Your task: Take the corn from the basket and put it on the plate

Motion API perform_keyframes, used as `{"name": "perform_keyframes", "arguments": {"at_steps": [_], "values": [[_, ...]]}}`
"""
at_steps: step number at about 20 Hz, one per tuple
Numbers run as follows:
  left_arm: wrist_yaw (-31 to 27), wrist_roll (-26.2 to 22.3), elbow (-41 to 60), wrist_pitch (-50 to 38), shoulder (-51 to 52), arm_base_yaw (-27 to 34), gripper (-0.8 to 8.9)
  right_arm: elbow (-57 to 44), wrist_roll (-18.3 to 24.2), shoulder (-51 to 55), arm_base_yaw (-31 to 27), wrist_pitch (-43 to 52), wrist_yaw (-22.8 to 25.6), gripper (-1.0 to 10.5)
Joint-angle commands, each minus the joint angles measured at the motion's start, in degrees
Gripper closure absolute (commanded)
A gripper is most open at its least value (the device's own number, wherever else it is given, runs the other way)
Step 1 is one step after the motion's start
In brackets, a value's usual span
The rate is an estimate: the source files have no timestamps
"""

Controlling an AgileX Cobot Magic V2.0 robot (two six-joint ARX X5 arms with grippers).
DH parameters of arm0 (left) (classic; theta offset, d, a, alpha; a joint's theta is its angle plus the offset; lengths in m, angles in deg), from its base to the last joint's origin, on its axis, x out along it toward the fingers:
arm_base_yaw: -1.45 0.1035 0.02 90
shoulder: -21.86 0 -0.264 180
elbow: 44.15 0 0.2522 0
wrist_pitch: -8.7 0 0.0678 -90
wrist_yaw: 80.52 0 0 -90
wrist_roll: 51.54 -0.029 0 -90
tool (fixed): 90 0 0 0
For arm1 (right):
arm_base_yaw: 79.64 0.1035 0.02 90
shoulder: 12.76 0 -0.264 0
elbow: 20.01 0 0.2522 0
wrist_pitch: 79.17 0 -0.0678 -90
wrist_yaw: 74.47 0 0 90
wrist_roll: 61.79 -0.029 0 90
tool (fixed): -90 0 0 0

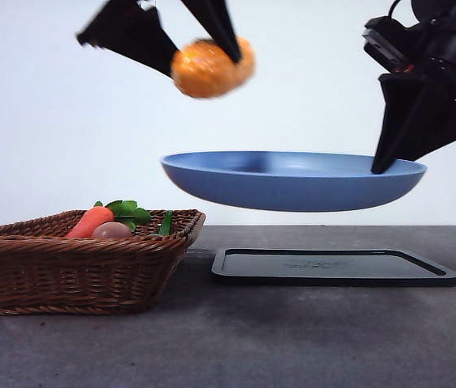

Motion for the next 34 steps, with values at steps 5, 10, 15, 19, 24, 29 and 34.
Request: {"name": "perform_keyframes", "arguments": {"at_steps": [5,10,15,19,24,29,34], "values": [[0.1,-1.5,-1.3,-1.1,-8.2,-3.8,6.09,1.2,-1.7,-0.9,0.5,1.0,-1.9,9.4],[0.0,-1.5,-1.3,-0.3,-10.8,-4.8,5.61,1.2,-1.7,-0.9,0.5,0.8,-1.9,9.4],[0.1,-1.4,-1.3,-0.3,-10.8,-5.0,4.35,1.2,-1.7,-0.9,0.5,0.7,-1.9,9.4],[0.1,-1.6,-2.9,2.8,-10.6,-5.0,4.32,1.2,-1.7,-1.0,0.5,0.3,-1.6,9.4],[0.1,-3.8,-11.3,11.9,-10.6,-5.0,4.32,1.2,-1.7,-1.0,0.5,0.3,-1.2,9.4],[0.0,-5.9,-19.3,17.1,-10.4,-5.0,4.32,1.2,-1.7,-1.6,0.2,1.1,-1.1,9.4],[-0.6,-6.4,-23.3,19.8,-9.4,-4.9,4.34,1.6,-1.9,-3.5,-2.4,2.9,-1.2,9.4]]}}
